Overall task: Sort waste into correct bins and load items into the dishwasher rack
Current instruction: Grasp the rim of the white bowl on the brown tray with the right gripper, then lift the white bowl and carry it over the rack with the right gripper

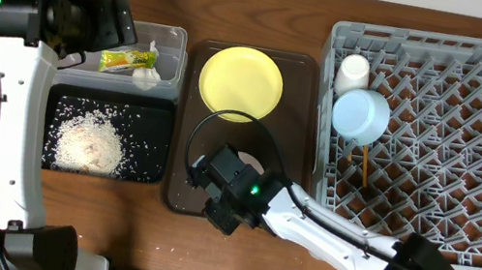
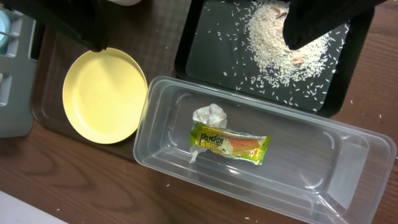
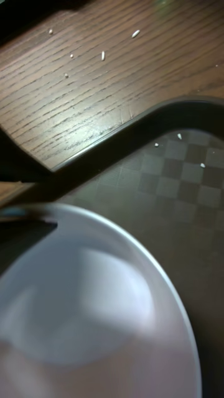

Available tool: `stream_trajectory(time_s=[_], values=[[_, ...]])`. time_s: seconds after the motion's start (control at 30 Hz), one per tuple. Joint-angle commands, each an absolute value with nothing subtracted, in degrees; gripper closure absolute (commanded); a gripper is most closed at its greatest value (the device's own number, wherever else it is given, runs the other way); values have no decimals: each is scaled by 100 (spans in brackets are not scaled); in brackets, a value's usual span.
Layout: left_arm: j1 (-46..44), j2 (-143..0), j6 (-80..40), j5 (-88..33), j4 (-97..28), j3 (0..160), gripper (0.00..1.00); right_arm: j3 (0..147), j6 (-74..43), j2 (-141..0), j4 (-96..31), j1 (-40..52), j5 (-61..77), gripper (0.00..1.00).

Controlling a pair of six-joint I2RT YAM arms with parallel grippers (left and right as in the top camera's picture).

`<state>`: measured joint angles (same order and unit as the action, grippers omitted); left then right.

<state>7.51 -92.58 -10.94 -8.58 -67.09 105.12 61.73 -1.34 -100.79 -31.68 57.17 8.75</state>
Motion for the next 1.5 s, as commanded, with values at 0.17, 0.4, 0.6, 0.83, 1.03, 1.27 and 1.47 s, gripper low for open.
stream_trajectory(time_s=[0.17,0.4,0.6,0.83,1.03,1.27,1.47], values=[[775,-9249,-1166,-788,-6726,10586,7,6215,-296,-10127,-3146,5686,886,98],[775,-9249,-1166,-788,-6726,10586,7,6215,-294,-10127,-3166,5653,908,94],[775,-9249,-1166,-788,-6726,10586,7,6215,-320,-10127,-3177,5653,906,95],[775,-9249,-1166,-788,-6726,10586,7,6215,-316,-10138,-3216,5651,904,91],[775,-9249,-1166,-788,-6726,10586,7,6215,-384,-10138,-3192,5642,906,99],[775,-9249,-1166,-786,-6726,10586,7,6810,-578,-9828,-3715,5618,1114,99],[775,-9249,-1166,-786,-6726,10586,7,7800,-770,-9030,-4414,5122,2073,99]])
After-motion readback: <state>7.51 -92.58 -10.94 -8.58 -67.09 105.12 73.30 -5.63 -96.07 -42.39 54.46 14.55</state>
